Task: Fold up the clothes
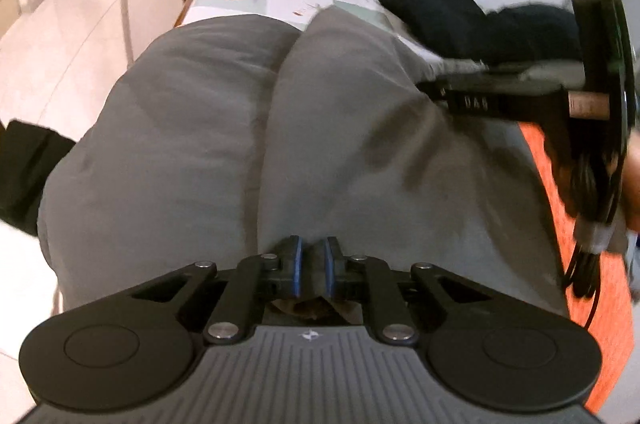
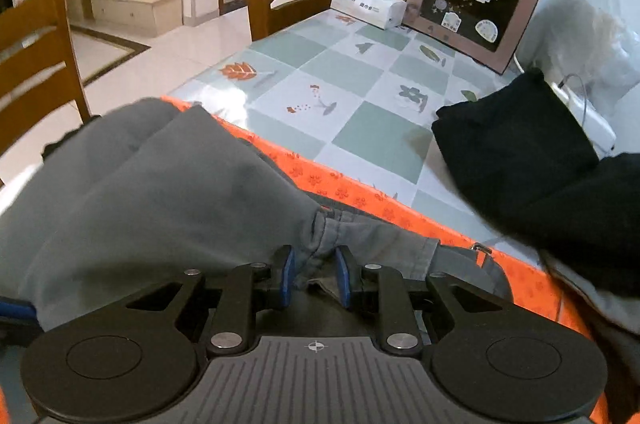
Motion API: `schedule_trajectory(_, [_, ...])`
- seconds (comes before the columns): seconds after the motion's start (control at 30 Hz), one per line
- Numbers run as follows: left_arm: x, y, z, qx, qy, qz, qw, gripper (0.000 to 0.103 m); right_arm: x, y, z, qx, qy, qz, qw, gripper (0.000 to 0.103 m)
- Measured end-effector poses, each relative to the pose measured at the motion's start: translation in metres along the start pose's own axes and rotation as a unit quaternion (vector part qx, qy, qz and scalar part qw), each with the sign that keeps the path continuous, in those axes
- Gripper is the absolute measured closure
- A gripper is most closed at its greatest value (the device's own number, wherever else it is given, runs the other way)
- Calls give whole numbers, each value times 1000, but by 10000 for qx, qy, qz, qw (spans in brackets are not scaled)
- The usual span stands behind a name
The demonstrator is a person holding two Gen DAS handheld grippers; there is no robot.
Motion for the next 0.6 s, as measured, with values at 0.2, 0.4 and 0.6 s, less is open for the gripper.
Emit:
schedule_trajectory(0.2, [10, 28, -41, 464, -604, -773, 9941, 79, -8, -11, -25, -89, -169, 136, 9997, 77])
schedule_trajectory(0.4, [32, 95, -66, 522, -763, -2209, 9709, 62, -7, -33, -86, -415, -472, 674, 9957, 55])
schedule_trajectory(0.6, [52, 153, -58, 745, -732, -3390, 9350, 41, 23, -57, -120, -840, -340, 1543, 9839, 35])
Point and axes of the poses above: each gripper's, at about its wrist camera, not at the fingertips, and z roughly the way its jaws point, y to its left, x to its underside, the point moved 4 cm from there along z, roughly the way its jaws point, and after that the axes turned 6 degrees about y, right-handed, at the moved point
